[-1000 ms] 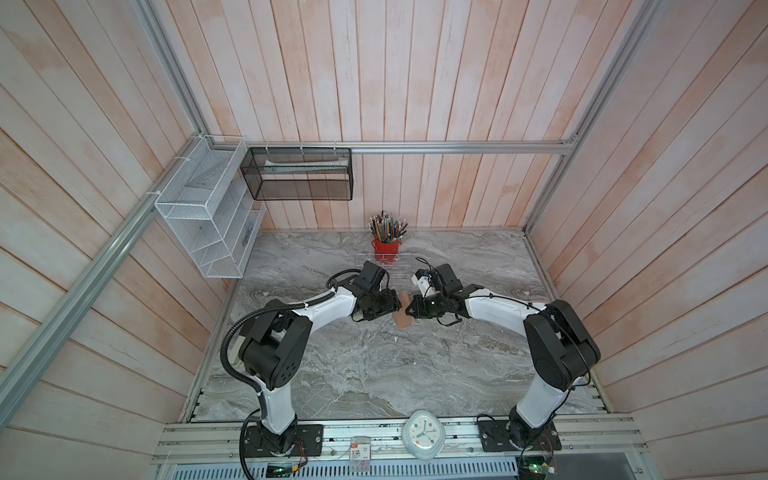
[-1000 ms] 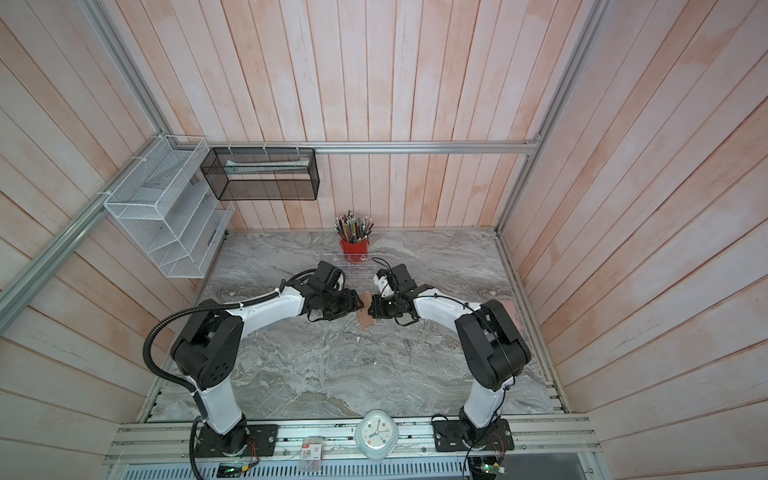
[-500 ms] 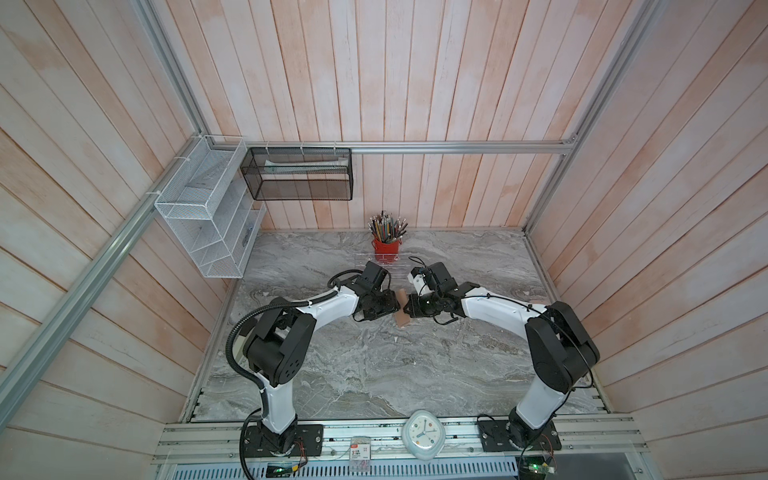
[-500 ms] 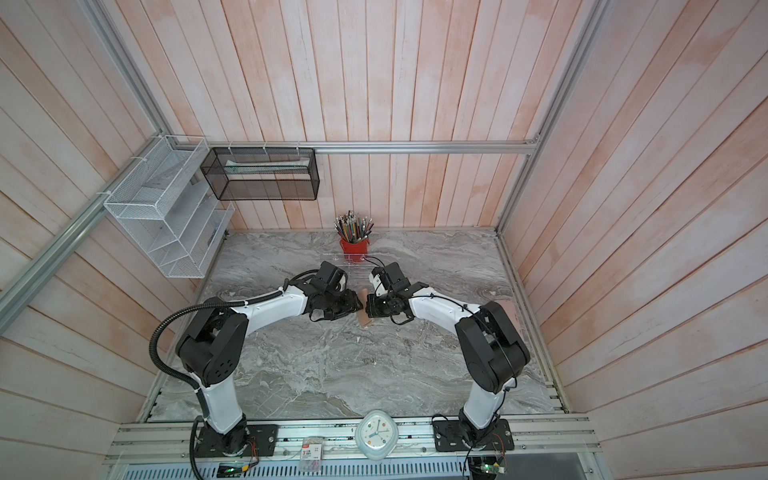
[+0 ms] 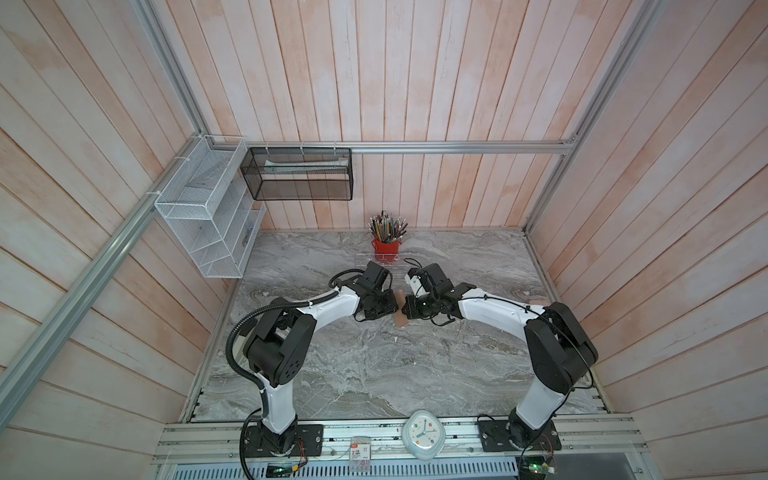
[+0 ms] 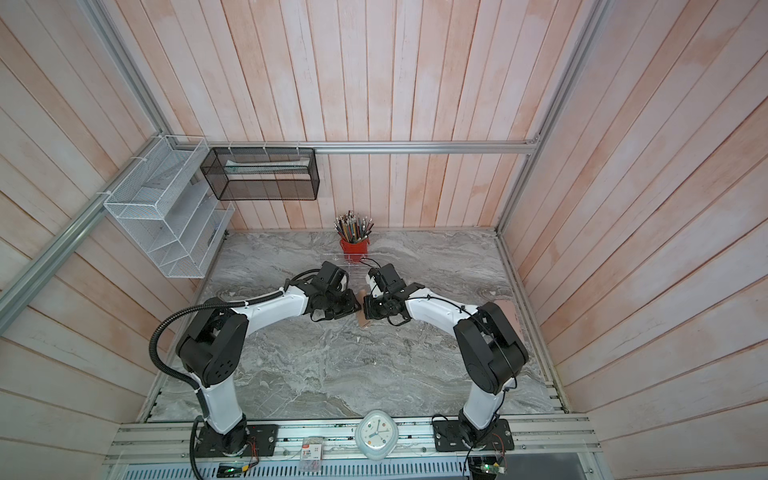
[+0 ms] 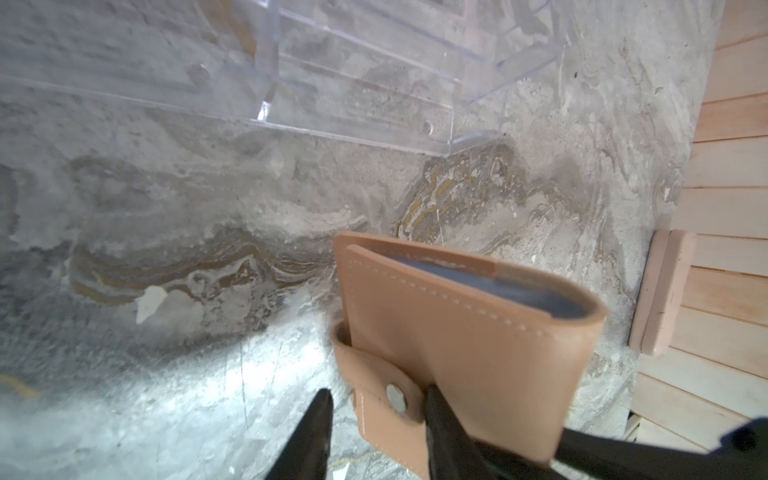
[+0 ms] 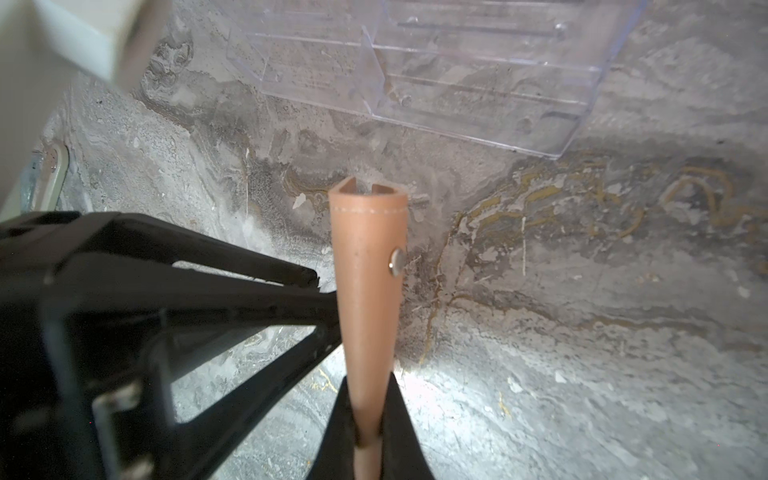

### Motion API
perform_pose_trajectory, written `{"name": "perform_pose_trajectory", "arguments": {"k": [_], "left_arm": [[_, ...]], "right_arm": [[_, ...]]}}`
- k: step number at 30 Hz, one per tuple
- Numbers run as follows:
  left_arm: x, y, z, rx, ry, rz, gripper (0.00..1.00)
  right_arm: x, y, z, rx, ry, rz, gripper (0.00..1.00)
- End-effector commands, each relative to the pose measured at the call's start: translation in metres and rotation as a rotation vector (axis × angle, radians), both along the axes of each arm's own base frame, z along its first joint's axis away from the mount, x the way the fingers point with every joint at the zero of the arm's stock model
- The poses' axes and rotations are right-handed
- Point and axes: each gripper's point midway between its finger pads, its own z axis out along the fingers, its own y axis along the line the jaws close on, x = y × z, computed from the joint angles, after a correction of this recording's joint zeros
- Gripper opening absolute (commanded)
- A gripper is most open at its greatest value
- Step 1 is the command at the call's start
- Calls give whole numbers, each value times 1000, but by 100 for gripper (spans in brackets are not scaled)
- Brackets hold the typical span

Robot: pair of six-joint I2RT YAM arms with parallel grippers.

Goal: Take the credit cards out of the card holder

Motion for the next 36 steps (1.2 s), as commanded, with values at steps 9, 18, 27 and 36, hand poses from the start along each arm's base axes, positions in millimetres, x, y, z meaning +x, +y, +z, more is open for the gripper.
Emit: {"name": "perform_pose_trajectory", "arguments": {"k": [9,18,27,36], "left_arm": [[7,9,-11,62,-8,29,25],[9,10,-15,72,0,37,15],[11,9,-16,77,2,35,3],[8,12,-17,89,4,36,0]], "right_arm": [[2,15,21,37,-48,32,0],[1,16,21,40,-46,36,0],[2,16,20,35,-48,40,0],[3,19,22,54,-44,46,0]]}}
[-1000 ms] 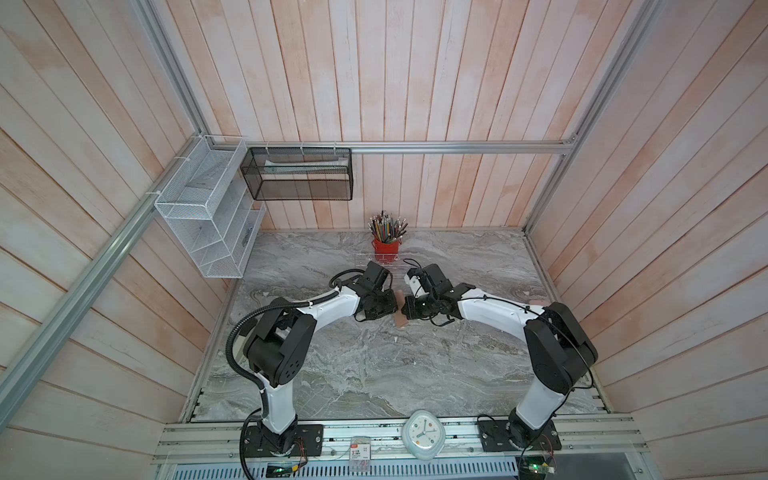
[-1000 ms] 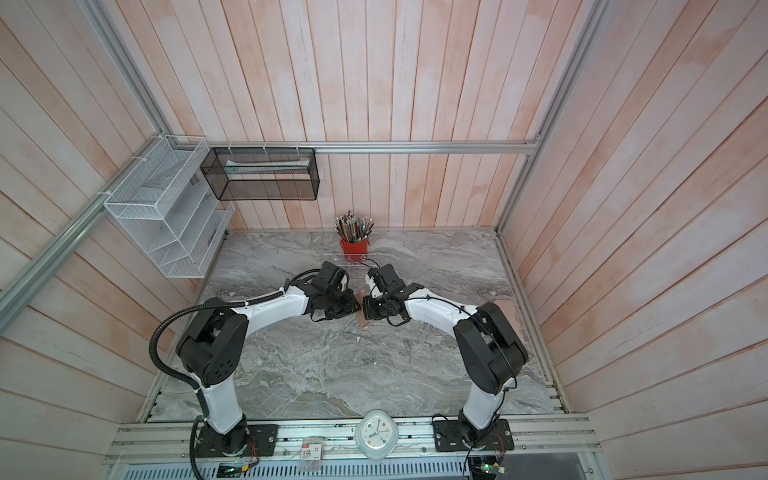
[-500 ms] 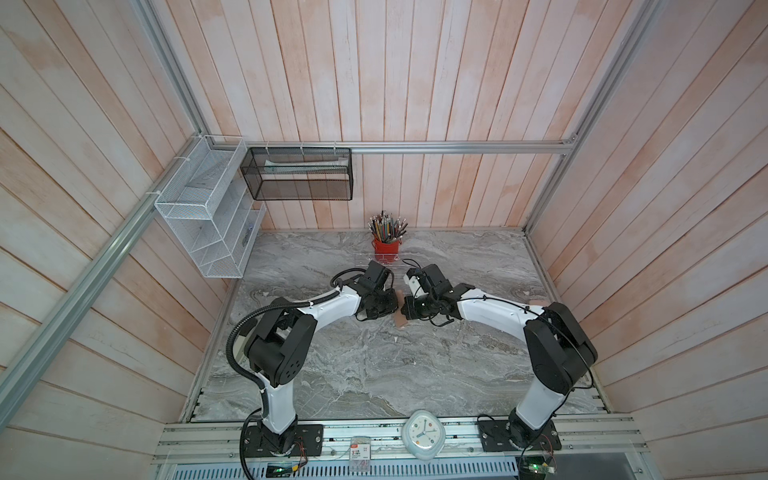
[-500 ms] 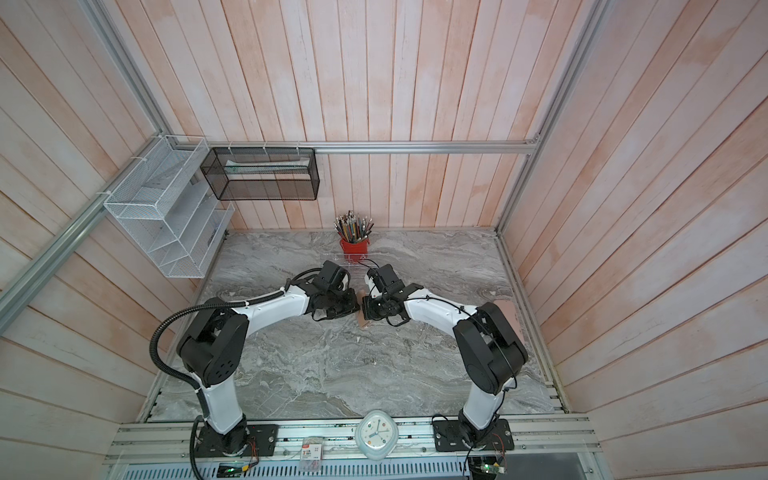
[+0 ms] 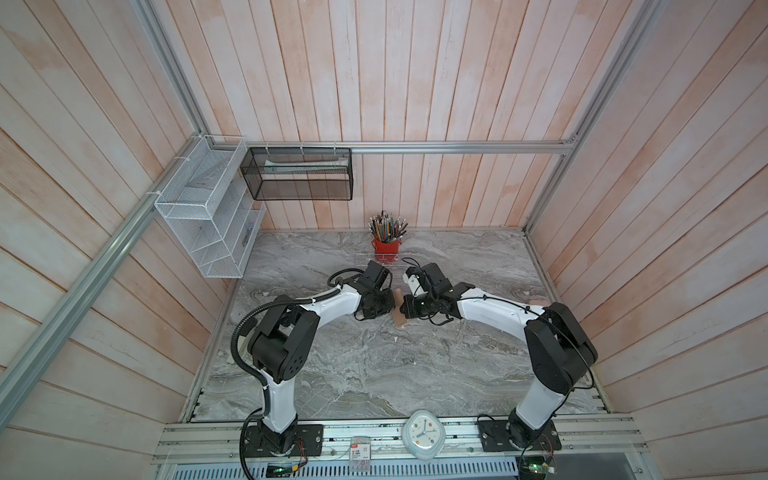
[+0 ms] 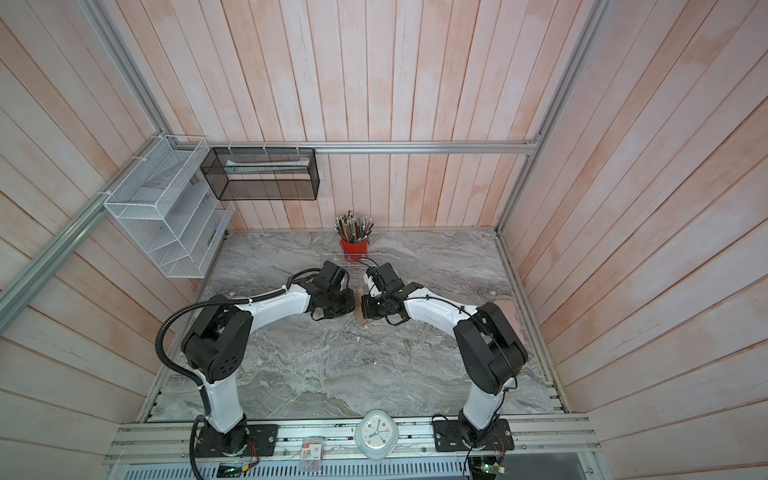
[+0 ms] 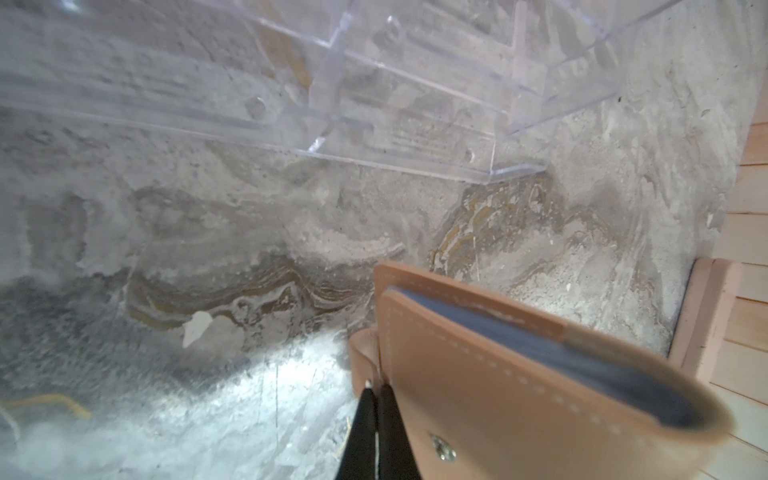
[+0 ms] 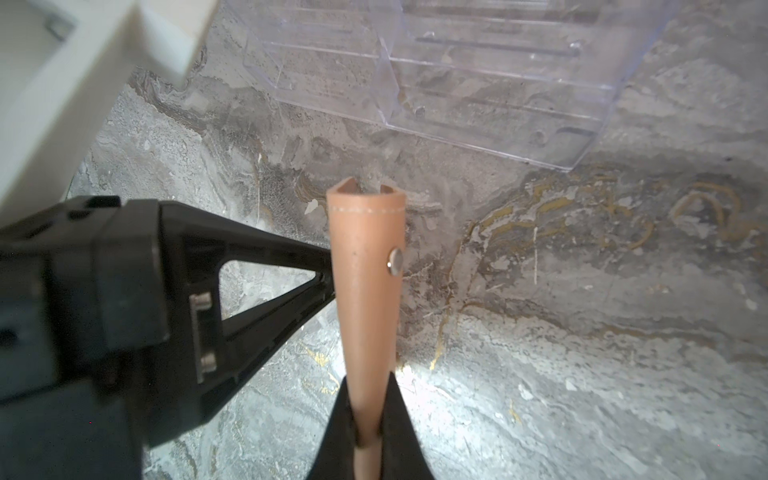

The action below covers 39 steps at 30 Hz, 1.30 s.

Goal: Take the credit cards out of the card holder

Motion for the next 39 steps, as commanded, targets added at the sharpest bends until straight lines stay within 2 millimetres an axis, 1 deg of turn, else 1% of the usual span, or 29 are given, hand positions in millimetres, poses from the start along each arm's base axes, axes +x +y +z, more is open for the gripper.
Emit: {"name": "perform_pose_trajectory", "arguments": {"k": [1,4,9,13,17,20,23,24,28,30,31,35,37,39], "left_arm": [[-1,4,-7,32,4,2,0],[-1,6,-1,30,-4,4,0],[-3,12,19,36,-36,4,0],[-9,19,38,37,-63,6,0],[-15,27,52,28,-85,15,0],[-20,31,54,30,-86,13,0],[-24,34,53,33,-82,14,0],[-25,34,52,32,-80,15,0],[-28,37,47,36,-72,15,0],[-29,39,43,42,-68,16,0],[-30,39,41,43,-64,15,0],[-33,42,34,43,-58,16,0],[-33,43,32,44,-62,14,0],[-33,43,31,41,-69,1,0]], "right_arm": [[3,12,17,49,-29,35,0],[4,8,15,59,-20,25,0],[8,-7,12,114,14,-9,0],[7,-15,2,159,62,-20,0],[1,-14,-14,186,120,-13,0],[-1,-12,-21,200,142,-13,0],[-1,-13,-27,197,150,-24,0],[-1,-13,-30,189,154,-26,3],[-1,-16,-38,172,167,-32,9],[0,-18,-42,162,169,-39,16],[-2,-19,-45,155,176,-41,17],[-3,-22,-48,145,172,-44,33],[-3,-23,-46,144,160,-45,42],[-1,-24,-39,140,138,-44,50]]}}
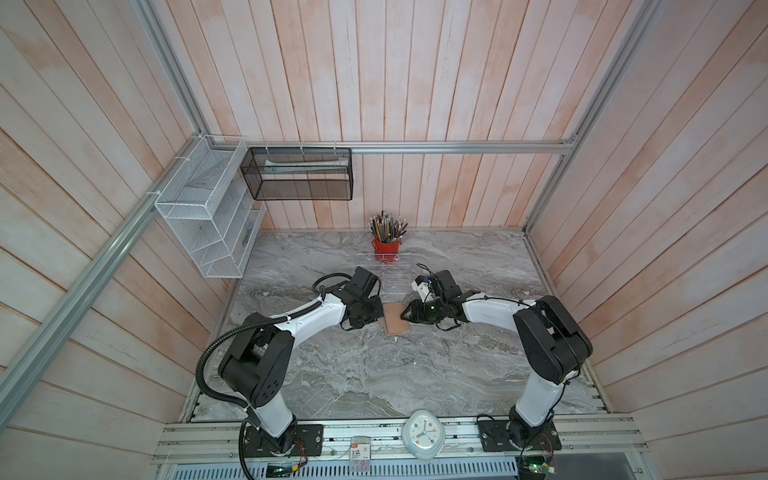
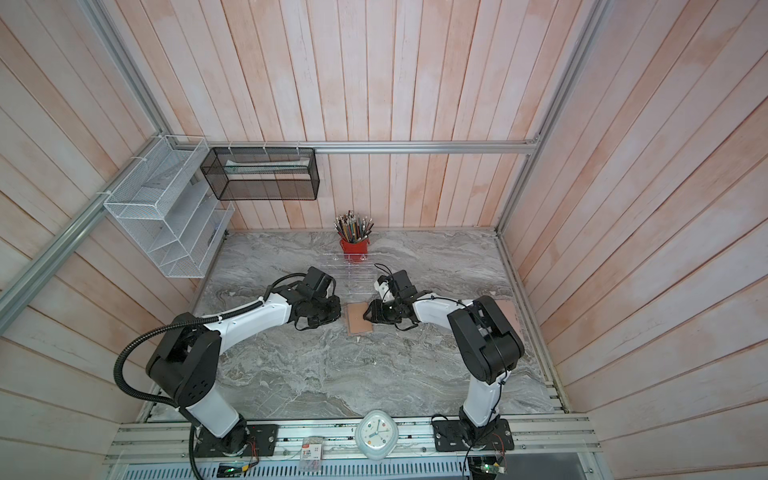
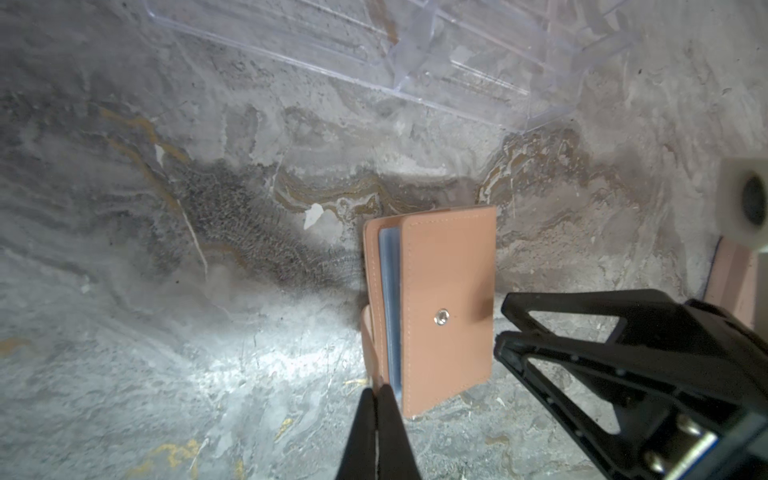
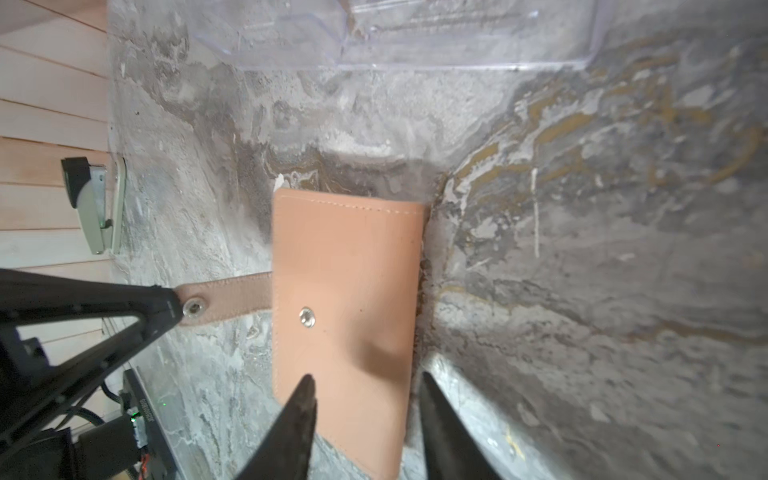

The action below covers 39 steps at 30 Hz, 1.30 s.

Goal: Take the credit cards out of the card holder

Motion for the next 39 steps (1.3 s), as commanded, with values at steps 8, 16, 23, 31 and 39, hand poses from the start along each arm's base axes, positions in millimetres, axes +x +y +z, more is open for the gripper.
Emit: {"name": "perform_pose_trajectory", "arguments": {"k": [8,16,23,31,39], "left_arm": [[6,4,11,-40,-82,-29,0],[1,22,4,-55,-68,26,12],[-2,36,-1,-61,-60,60,33],[-3,51,0,-98,-61,112,49],[-6,62,5,-115,-70,131,53]], "right_arm": [[7,-10,33,-149,-153,-52,78],[2,-9,33,-313,-281,-135,89],[-1,7,25,-368,-317,-136,94],[-2,33,19,-379,-299,-148,97],[2,41,-1,-441,-268,-139,97]]}}
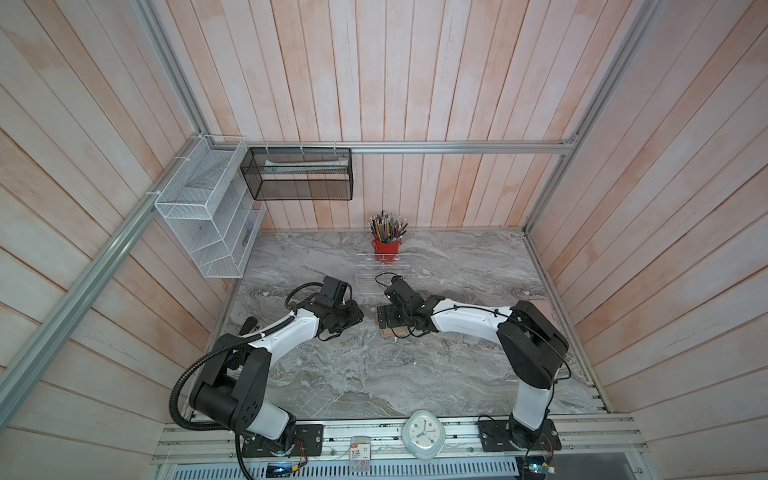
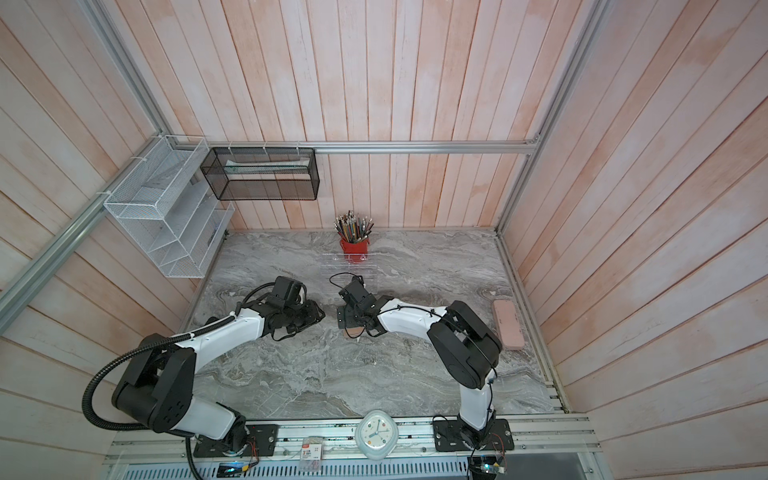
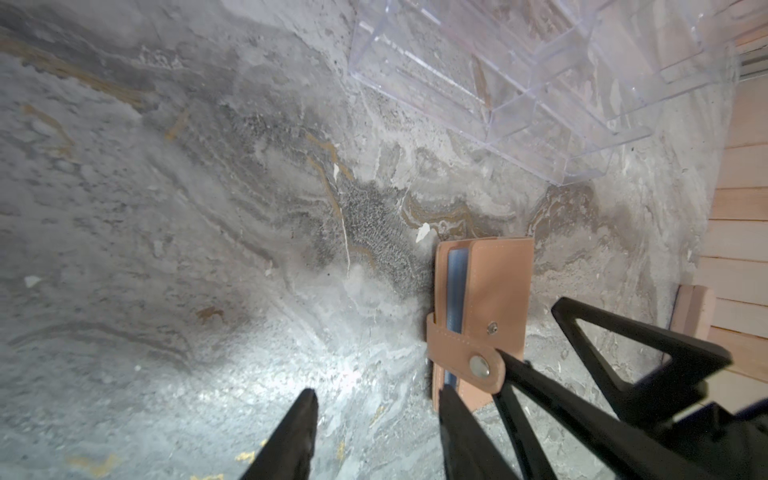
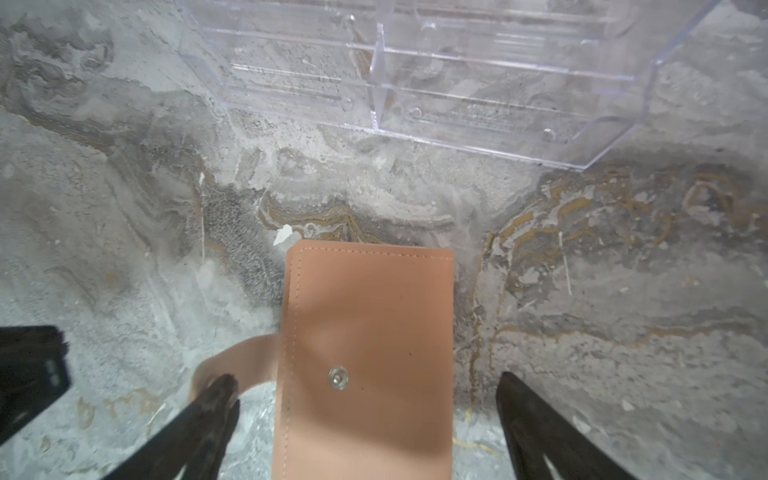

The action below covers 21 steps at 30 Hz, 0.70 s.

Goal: Take the credit cards out of the card holder

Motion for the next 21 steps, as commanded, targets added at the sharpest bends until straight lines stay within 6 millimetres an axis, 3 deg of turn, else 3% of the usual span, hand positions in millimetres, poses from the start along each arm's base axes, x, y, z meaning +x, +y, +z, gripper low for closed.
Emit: {"name": "perform_pose_trajectory", "arguments": {"k": [1,4,7,8,16,21], "left_arm": [[0,0,9,-31,-27,4,56],[2,1,15,-44,-39,11,70],[3,-1,19,-62,-46,11,97],[3,-1,20,-67,-47,13,100],[2,0,30,-117,-62,29,100],[0,3,33,-125,-70,35,100]], "right_arm": [[-1,-6,-10,-58,22,-30,97],[-1,-11,-16,-88,31,-44,97],[-3,-15,-21,-133,33,-49,96],[-5,-14,-22,-143,35,-46,96],[-11,-4,-14,-194,2,-44,94],[-10,-9,-21,-231,8,-61,92]]}}
